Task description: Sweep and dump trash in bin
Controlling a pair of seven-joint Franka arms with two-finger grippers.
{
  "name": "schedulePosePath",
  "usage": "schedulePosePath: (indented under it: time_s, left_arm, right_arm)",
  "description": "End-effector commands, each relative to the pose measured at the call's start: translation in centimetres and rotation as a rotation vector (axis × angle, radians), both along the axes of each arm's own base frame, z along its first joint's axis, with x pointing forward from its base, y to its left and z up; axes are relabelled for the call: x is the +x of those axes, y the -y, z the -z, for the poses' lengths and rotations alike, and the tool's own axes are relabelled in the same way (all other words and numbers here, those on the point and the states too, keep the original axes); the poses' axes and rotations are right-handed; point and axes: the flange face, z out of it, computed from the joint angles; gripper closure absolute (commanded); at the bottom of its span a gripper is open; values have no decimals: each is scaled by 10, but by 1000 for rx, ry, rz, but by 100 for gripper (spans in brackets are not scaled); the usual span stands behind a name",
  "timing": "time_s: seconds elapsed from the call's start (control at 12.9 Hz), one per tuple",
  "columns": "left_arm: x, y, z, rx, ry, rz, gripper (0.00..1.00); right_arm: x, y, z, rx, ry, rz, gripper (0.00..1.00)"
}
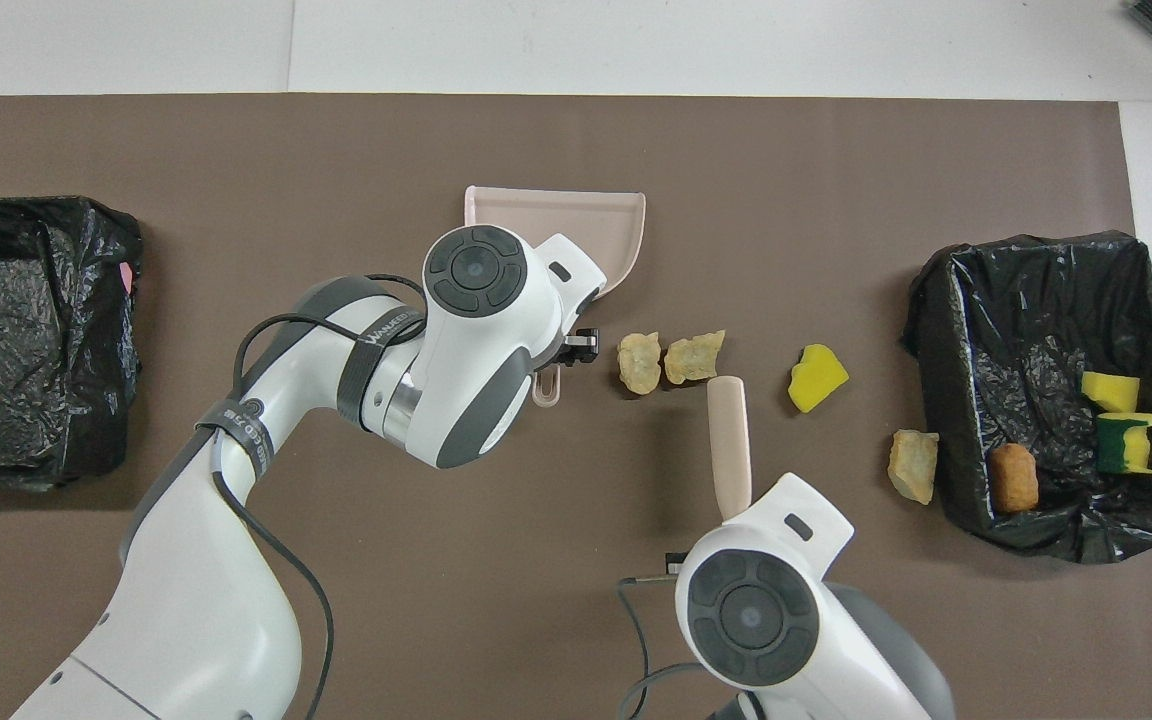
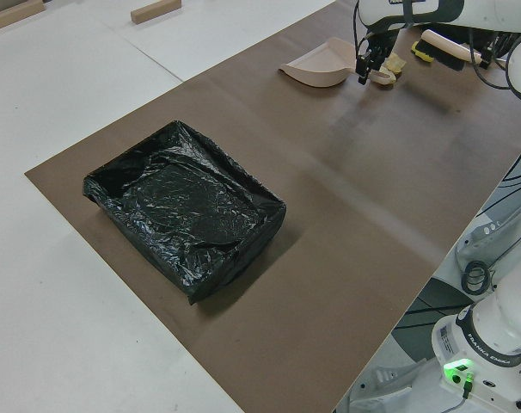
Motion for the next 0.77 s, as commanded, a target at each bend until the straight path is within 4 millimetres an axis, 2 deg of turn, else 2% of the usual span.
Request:
schedulePosePath:
  time_s: [0.0,0.08,0.15,0.31,0.39,0.46,0.62,0.7]
  left_arm:
    - [-1,-1,-4,38,29,75,100]
    - [-2,-3,-7,59,42,121,100]
    - [-1,-5,-16,60,50,135,100]
    - [-3,-19,-43,75,53,217,100]
    - [-6,-31,-57,95,28,294,100]
    - [-3,-52,-67,112,-2,371,100]
    - [4,-90,-94,140,-2,473,100]
    - [5,-107,-105,160,-13,546,100]
  right_arm:
    - [33,65,7,-90,-20,-15,100]
    - [38,90,12,-126,-32,-19,100]
    - [35,108,18,-135,-54,-9,100]
    - [13,124,29,-141,-74,4,100]
    - [7,137,32,-145,-81,28,100]
    - [-4,147,38,-146,-87,42,100]
    - [-26,161,48,-133,-71,55,100]
    - [-30,168,51,-131,-70,68,100]
